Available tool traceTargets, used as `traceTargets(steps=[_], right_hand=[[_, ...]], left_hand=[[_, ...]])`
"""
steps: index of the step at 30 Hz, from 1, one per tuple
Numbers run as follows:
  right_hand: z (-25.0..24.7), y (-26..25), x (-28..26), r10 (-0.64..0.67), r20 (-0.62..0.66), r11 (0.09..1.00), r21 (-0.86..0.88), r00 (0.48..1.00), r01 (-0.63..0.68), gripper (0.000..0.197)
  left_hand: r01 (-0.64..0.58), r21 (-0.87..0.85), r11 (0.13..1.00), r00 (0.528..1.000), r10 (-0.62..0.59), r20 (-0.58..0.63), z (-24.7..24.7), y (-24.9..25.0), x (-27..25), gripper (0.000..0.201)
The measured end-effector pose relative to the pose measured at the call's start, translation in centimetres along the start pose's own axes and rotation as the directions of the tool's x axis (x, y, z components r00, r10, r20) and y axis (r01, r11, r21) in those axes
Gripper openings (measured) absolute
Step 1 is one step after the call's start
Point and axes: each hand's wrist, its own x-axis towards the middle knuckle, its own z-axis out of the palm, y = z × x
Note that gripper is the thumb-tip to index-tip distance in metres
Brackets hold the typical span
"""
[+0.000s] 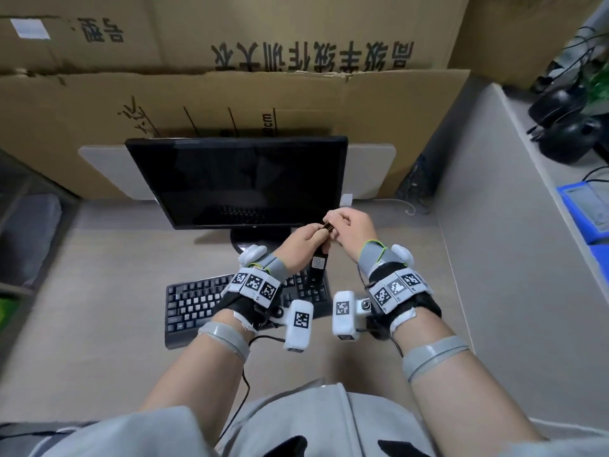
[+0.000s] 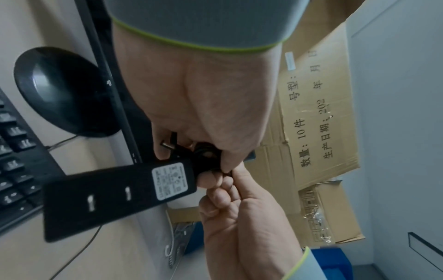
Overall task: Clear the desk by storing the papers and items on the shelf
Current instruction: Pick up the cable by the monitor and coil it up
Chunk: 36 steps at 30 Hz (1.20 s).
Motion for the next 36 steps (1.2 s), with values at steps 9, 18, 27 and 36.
traceTargets(steps=[9,18,27,36], right_hand=[[-7.3,6.3,5.8,0.214,-0.037,0.976,-0.027,0.976,-0.215,0.045],[-14.8,17.1,15.0,0.386,-0.132,0.696,-0.608,0.913,-0.382,0.038],[-14.6,20.7,19.8,0.542,-0.076,0.568,-0.701,0.837,-0.432,0.061],[-13.3,19.8,15.3,0.5,-0.037,0.753,-0.474,0.865,-0.456,0.053]], left_hand=[[0.173,-0.285,0.943,0.983,-0.183,-0.01,6.9,-1.3,8.1,0.032],[0.292,-0.318,0.902,0.95,-0.311,-0.009,10.7,-2.1,17.2,0.032],[0.401,-0.335,0.852,0.904,-0.428,-0.007,12.0,-4.6,20.8,0.035],[0.35,-0.4,0.847,0.922,-0.388,-0.013,11.6,-4.1,18.4,0.028]])
